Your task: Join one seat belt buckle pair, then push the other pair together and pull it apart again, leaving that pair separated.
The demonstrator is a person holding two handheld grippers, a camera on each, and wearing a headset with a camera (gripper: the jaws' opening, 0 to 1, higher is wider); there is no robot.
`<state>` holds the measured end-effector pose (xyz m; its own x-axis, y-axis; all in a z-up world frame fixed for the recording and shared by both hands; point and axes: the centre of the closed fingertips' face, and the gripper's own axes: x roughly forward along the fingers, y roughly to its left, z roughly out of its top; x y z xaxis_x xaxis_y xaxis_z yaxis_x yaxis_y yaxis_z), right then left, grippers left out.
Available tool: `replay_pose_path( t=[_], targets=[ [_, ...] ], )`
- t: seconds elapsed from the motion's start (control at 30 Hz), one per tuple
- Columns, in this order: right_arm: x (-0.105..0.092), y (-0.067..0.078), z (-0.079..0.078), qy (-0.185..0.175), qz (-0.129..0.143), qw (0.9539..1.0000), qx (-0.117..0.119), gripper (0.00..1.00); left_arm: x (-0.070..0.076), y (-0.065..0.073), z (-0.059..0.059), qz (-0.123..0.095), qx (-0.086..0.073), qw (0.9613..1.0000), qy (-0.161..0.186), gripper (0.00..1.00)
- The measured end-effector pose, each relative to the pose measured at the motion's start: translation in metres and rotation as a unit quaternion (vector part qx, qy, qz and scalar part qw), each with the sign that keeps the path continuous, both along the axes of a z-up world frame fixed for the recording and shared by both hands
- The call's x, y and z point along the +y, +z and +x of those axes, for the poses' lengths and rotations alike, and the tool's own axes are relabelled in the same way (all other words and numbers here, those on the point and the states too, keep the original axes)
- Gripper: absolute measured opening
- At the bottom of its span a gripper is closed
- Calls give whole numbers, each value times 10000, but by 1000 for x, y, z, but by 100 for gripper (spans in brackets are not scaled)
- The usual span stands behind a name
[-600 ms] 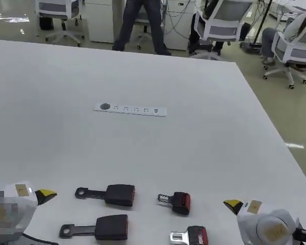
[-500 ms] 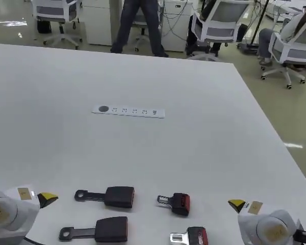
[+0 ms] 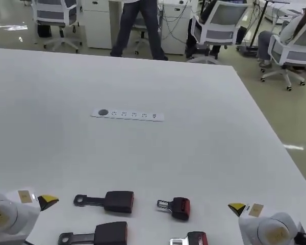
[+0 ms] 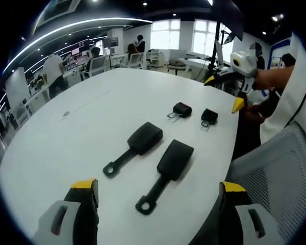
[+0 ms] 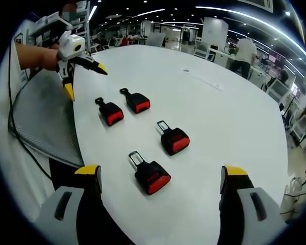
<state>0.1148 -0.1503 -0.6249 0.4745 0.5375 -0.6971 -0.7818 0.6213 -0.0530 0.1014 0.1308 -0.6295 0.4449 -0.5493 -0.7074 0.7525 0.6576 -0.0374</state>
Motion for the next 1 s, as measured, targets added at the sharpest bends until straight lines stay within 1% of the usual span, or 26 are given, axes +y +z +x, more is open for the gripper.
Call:
replay_pose_path(
  t=[0.13, 0.3, 0.43, 0.5, 0.63, 0.7, 0.73, 0.93, 0.97, 1.0],
  targets=[
    [4, 3, 4, 60, -10, 10000, -58, 96, 3, -1, 1, 14, 0, 10000, 9, 99],
    [5, 5, 7, 90, -35, 9999, -103, 97, 2, 4, 1, 29, -99, 9999, 69, 99],
    [4, 3, 9, 99, -92, 9999, -104, 97, 4, 1, -1, 32, -47, 10000, 75, 99],
    [5, 2, 9, 143, -121, 9998, -100, 94, 5, 0, -2, 40, -31, 10000, 74, 100],
    [6, 3, 7, 209, -211, 9995, -133, 92, 7, -1, -2, 41, -38, 10000, 73, 99],
    [4, 3, 7, 223, -244, 9994, -136, 91, 7, 0, -1, 61, -91, 9999, 52, 98],
    [4, 2, 7, 227, -246, 9994, -121, 91, 7, 2, 0, 59, -112, 9999, 58, 98],
    [4, 2, 5, 234, -265, 9993, -89, 90, 7, 2, 3, 47, -125, 9999, 61, 98],
    [1, 0, 5, 149, -317, 9994, -9, 89, 6, 2, 3, 41, -122, 9999, 62, 98],
    [1, 0, 5, 127, -332, 9994, 0, 89, 6, 2, 3, 42, -121, 9999, 61, 98]
  ],
)
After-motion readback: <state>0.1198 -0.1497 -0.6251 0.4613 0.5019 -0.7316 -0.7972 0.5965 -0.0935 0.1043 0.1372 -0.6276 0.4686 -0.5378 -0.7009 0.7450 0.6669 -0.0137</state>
